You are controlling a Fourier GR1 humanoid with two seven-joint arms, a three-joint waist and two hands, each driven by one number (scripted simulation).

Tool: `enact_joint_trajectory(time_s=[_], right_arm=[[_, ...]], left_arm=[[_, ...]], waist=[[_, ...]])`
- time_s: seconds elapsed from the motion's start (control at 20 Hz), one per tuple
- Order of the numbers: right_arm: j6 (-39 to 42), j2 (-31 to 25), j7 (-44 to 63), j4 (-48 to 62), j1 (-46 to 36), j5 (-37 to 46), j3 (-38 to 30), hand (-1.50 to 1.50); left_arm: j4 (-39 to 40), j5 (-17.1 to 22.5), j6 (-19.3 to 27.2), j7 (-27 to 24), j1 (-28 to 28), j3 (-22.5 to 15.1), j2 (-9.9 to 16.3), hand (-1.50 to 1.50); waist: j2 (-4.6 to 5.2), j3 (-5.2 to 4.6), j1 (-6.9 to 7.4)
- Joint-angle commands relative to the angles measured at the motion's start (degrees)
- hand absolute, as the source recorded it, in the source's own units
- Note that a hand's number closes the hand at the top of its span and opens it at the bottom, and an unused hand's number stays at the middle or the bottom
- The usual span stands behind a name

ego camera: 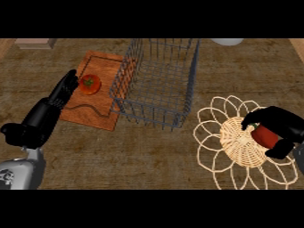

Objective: Pick the bell pepper from the placemat and place it in the basket

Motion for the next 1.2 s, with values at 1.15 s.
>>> enact_joint_trajectory(time_s=[1.15], right_arm=[[-9.0, 26.9, 34.3, -11.8, 4.0, 3.1, 12.4, 1.50]], left_arm=[[0.7, -0.4, -0.9, -0.5, 0.1, -0.5, -1.0, 0.00]], waist=[[-0.55, 0.93, 1.12]])
